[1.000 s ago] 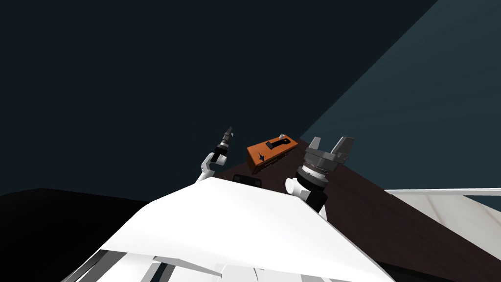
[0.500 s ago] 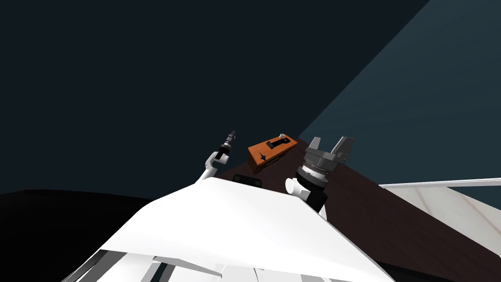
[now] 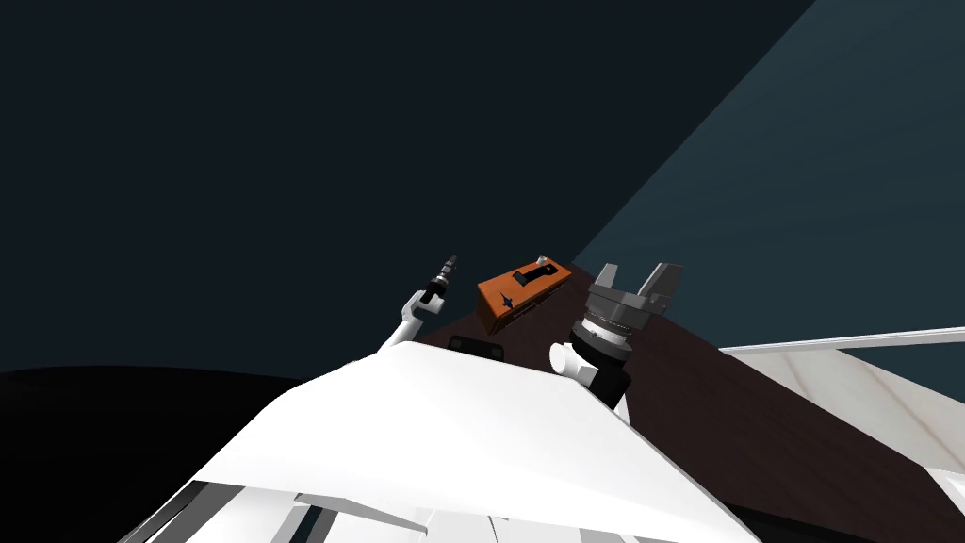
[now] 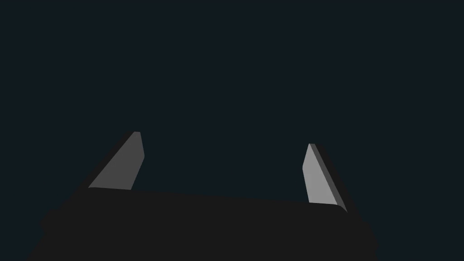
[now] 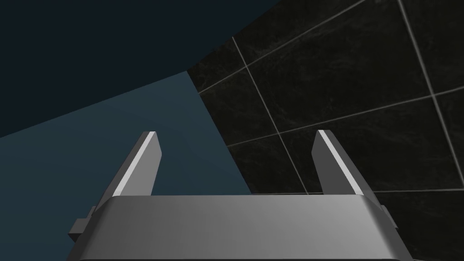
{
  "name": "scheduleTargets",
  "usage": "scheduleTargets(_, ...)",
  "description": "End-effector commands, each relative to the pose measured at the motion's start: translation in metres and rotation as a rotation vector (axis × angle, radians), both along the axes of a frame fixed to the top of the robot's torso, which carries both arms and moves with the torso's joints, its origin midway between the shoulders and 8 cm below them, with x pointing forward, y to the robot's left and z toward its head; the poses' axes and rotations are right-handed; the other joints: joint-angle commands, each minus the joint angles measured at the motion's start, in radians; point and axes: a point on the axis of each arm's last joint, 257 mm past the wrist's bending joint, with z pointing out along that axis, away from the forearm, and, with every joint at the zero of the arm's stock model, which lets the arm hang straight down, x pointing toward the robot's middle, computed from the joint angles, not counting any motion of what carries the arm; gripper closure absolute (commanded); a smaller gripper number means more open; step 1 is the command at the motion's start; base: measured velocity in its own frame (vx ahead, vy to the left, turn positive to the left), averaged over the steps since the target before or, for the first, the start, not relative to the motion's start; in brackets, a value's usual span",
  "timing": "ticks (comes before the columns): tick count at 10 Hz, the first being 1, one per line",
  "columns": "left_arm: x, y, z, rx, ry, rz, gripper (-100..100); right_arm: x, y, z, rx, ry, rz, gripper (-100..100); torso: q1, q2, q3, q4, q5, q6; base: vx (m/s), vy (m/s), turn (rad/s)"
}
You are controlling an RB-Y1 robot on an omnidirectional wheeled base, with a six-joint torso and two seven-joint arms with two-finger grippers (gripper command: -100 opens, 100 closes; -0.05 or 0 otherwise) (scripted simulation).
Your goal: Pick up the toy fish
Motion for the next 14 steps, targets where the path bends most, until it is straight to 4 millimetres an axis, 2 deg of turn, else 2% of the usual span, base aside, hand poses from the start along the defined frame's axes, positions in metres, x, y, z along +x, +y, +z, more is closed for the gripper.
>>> scheduleTargets(1,0.005,0.0,-0.021,0.004,0.052,0.006,-100,0.0,0.0,0.0,0.0,0.0,0.0,0,0.0,0.0,0.0,0.0,0.0,0.0,-0.005,0.04,-0.05)
scheduleTargets(4,0.023,-0.004,-0.054,0.013,0.155,0.009,-100,0.0,0.0,0.0,0.0,0.0,0.0,0,-0.001,0.0,0.0,0.0,0.0,0.0,-0.007,0.02,-0.073)
scheduleTargets(5,0.021,-0.001,-0.068,0.015,0.182,0.015,-100,0.0,0.0,0.0,0.0,0.0,0.0,0,-0.002,0.0,0.0,0.0,0.0,0.0,-0.003,0.006,-0.048)
scheduleTargets(6,0.031,-0.005,-0.069,0.016,0.204,0.011,-100,0.0,0.0,0.0,0.0,0.0,0.0,0,-0.002,0.0,0.0,0.0,0.0,0.0,-0.001,-0.003,-0.086)
scheduleTargets(7,0.029,-0.002,-0.085,0.02,0.236,0.018,-100,0.0,0.0,0.0,0.0,0.0,0.0,0,-0.003,-0.001,0.0,0.0,-0.001,0.0,0.001,-0.005,-0.054)
scheduleTargets(9,0.028,-0.001,-0.089,0.02,0.243,0.02,-100,0.0,0.0,0.0,0.0,0.0,0.0,0,-0.003,0.0,0.0,0.0,-0.001,-0.001,0.0,-0.001,0.005)
scheduleTargets(10,0.037,-0.004,-0.095,0.022,0.274,0.019,-100,0.0,0.0,0.0,0.0,0.0,0.0,0,-0.003,0.0,0.0,0.0,-0.001,-0.001,0.0,-0.011,-0.09)
scheduleTargets(13,0.039,0.0,-0.126,0.028,0.357,0.031,-100,0.0,0.0,0.0,0.0,0.0,0.0,0,-0.005,-0.001,-0.001,0.0,-0.001,0.0,0.006,-0.023,-0.068)
scheduleTargets(14,0.047,-0.003,-0.129,0.028,0.383,0.031,-100,0.0,0.0,0.0,0.0,0.0,0.0,0,-0.005,-0.001,-0.001,0.0,-0.001,0.0,0.01,-0.036,-0.089)
